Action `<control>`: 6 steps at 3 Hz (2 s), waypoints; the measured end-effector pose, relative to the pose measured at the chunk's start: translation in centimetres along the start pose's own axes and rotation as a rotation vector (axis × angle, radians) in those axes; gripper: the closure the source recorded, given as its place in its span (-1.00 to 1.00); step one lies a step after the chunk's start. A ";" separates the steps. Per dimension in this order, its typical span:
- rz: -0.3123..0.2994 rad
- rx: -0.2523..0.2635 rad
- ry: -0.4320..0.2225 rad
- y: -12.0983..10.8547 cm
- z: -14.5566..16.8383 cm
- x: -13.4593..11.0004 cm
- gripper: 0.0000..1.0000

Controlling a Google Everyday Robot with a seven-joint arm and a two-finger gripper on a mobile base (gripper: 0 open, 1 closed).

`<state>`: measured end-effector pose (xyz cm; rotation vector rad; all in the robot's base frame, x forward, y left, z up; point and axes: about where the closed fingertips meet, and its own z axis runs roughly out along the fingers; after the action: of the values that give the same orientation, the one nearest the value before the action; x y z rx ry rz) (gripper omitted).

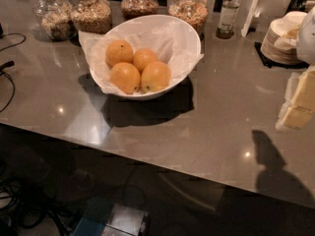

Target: Pick orange from white bowl

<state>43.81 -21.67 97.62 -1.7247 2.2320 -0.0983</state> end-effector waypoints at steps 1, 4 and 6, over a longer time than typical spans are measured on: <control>0.000 0.000 0.000 0.0 0.0 0.0 -1.00; -0.096 -0.084 -0.248 -2.7 0.6 -10.6 -1.00; 0.041 -0.095 -0.367 -4.9 0.9 -18.2 -1.00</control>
Offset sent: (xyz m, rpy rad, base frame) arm 0.0086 0.0132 0.0022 0.0497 -0.0030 0.0292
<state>52.68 -5.49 101.79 -1.5909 2.0245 0.3138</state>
